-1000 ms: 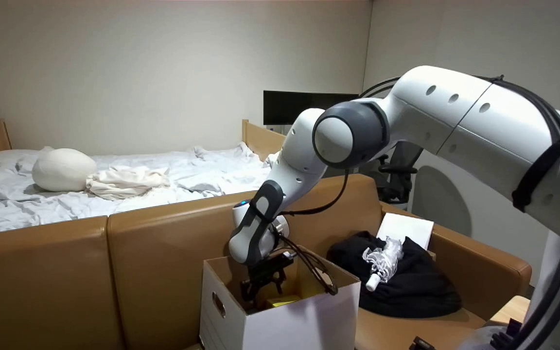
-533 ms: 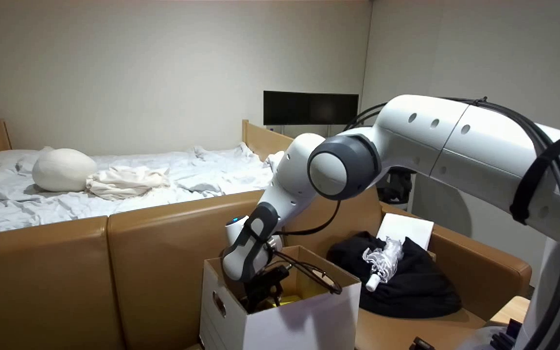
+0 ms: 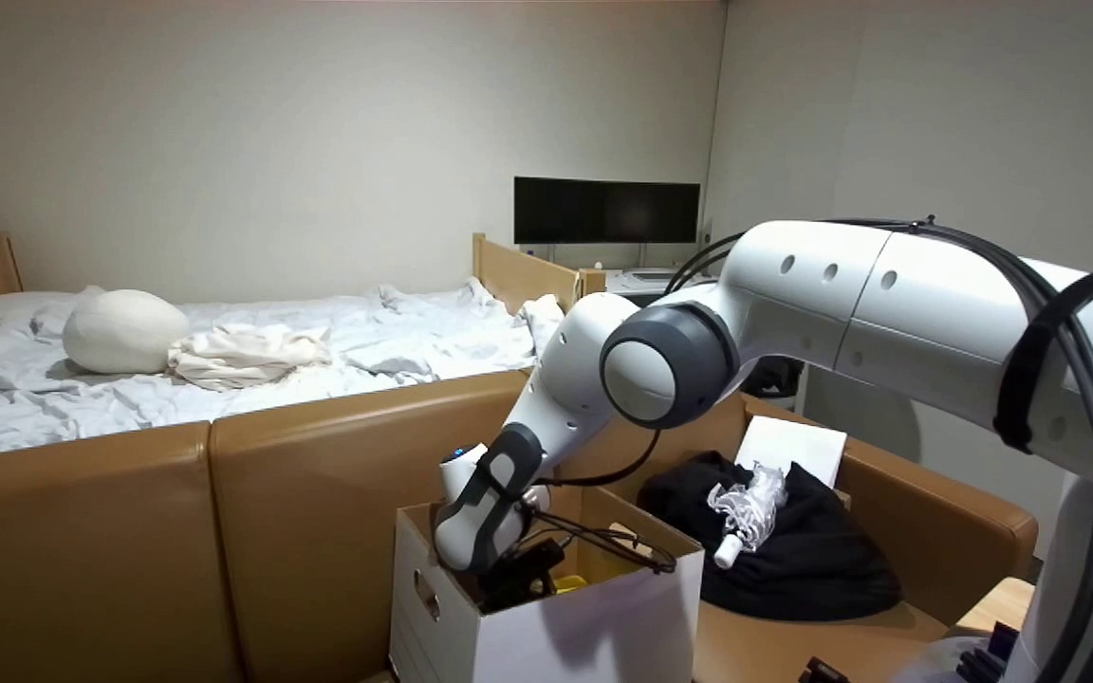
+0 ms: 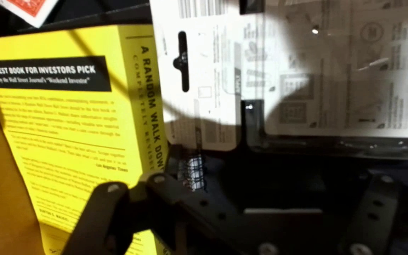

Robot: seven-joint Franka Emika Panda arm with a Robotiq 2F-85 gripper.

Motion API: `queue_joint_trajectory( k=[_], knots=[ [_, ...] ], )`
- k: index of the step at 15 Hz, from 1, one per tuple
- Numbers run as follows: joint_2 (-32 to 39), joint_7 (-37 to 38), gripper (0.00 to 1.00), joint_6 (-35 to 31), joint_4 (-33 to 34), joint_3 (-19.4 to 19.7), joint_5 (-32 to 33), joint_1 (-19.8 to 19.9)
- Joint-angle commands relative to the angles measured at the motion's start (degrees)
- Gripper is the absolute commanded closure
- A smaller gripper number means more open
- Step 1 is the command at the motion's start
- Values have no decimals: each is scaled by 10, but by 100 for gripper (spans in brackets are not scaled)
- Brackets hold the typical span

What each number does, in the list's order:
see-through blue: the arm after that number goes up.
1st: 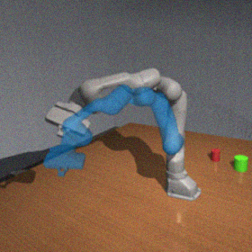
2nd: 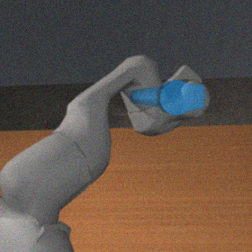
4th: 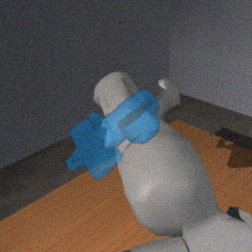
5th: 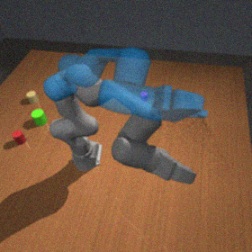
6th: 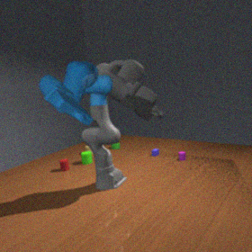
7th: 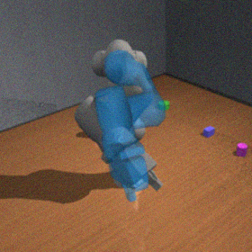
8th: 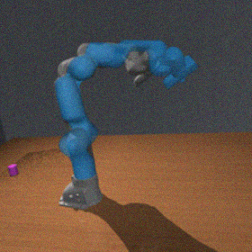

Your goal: Take the umbrella and the jacket out of the box

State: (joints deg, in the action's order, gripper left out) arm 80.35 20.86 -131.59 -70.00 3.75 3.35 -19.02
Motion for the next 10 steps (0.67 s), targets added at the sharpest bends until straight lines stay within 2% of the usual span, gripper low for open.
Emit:
queue_joint_trajectory(
  k=[1,6,10],
  knots=[
    [25,18,0,40,33,-8,-13,9],
    [42,12,0,165,75,-15,-16,14],
    [36,5,0,202,82,-22,-14,20]
  ],
)
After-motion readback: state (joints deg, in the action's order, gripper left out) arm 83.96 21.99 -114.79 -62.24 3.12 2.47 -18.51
